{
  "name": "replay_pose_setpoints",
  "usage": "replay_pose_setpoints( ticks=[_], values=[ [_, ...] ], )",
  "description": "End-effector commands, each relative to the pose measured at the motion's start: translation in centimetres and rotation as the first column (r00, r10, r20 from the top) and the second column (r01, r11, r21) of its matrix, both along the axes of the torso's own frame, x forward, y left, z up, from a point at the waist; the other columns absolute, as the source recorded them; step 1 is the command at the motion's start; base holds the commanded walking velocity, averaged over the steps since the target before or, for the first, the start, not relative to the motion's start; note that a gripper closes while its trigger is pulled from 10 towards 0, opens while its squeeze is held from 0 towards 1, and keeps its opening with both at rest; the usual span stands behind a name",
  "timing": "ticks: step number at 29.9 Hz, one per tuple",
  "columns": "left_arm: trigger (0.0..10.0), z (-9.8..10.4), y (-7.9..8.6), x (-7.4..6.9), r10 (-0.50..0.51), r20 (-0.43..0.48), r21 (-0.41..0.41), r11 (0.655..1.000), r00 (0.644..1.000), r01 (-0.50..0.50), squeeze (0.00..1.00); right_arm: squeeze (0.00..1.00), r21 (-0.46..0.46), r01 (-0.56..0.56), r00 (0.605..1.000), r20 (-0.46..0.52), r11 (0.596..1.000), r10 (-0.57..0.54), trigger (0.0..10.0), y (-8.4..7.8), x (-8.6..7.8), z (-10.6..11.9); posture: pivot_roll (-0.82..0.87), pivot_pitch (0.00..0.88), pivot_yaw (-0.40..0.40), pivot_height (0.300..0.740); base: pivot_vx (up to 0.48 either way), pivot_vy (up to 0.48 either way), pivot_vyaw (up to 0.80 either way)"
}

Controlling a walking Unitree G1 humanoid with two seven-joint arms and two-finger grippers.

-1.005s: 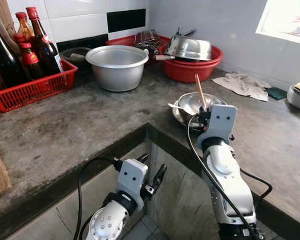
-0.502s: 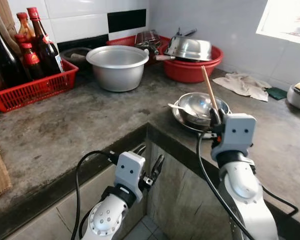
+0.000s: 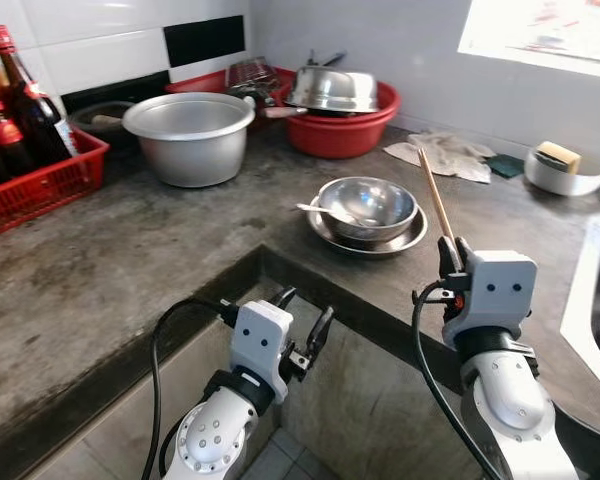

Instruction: Kitchen organization

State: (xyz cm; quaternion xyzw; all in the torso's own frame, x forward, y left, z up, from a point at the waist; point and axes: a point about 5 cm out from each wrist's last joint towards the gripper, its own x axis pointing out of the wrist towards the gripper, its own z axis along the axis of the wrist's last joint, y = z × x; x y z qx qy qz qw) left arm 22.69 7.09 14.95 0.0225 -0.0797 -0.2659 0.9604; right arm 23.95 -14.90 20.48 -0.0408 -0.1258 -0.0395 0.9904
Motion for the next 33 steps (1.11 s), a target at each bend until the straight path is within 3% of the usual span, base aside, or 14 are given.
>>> replay_pose_setpoints(
  ticks=[1,9,33],
  values=[
    [10.0,0.45,-0.14,-0.01,-0.007,0.015,-0.005,1.0,1.0,0.007,0.0,0.0,0.012,0.002,1.0,0.017,1.0,-0.002,10.0,0.07,-0.02,0.45,0.07,0.007,-0.022,0.74,-0.371,0.0,-0.8],
    [10.0,0.28,-0.01,-0.09,0.0,0.01,0.006,1.0,1.0,0.0,0.0,0.0,0.017,0.0,1.0,0.011,1.0,0.0,10.0,0.32,0.05,0.34,0.08,0.004,-0.03,0.74,-0.362,0.0,-0.69],
    [10.0,0.12,-0.02,0.37,0.017,0.017,0.029,0.999,1.0,-0.018,0.0,0.0,0.003,0.042,0.999,-0.007,0.999,-0.042,10.0,0.05,0.23,0.02,0.06,0.0,-0.024,0.74,0.0,0.0,0.0]
  ],
)
